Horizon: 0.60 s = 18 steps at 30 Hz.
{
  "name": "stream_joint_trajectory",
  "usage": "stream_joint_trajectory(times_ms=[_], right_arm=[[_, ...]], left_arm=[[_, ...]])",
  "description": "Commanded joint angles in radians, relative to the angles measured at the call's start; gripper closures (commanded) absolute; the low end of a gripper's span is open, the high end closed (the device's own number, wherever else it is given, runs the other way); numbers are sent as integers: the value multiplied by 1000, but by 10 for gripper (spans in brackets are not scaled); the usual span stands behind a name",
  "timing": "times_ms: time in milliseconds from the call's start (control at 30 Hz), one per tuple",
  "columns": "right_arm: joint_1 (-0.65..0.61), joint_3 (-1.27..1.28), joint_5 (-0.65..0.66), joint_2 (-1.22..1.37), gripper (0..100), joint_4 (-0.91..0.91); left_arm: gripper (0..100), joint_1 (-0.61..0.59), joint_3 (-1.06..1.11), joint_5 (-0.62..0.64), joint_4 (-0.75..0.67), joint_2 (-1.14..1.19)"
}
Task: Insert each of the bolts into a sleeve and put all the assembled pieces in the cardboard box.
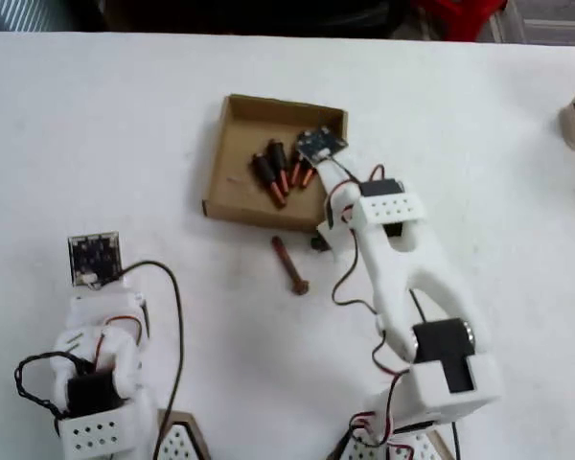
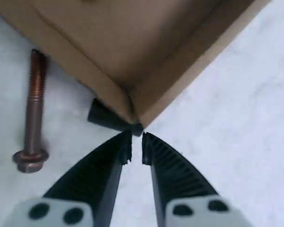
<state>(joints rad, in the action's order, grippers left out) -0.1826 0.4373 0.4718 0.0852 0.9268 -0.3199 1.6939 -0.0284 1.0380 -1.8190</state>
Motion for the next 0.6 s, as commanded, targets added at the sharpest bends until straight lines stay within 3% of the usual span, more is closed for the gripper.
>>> stream_joint_trajectory(times_ms=[0,300,567], right_arm=[[45,-6,9,39,971,-116],[48,-12,2,71,971,-186],[88,-9,2,28,971,-145]], left_arm=[[977,-2,-2,-11,-2,-7],[977,-1,-2,-11,-3,-7],[977,-1,-2,-11,-3,-7]])
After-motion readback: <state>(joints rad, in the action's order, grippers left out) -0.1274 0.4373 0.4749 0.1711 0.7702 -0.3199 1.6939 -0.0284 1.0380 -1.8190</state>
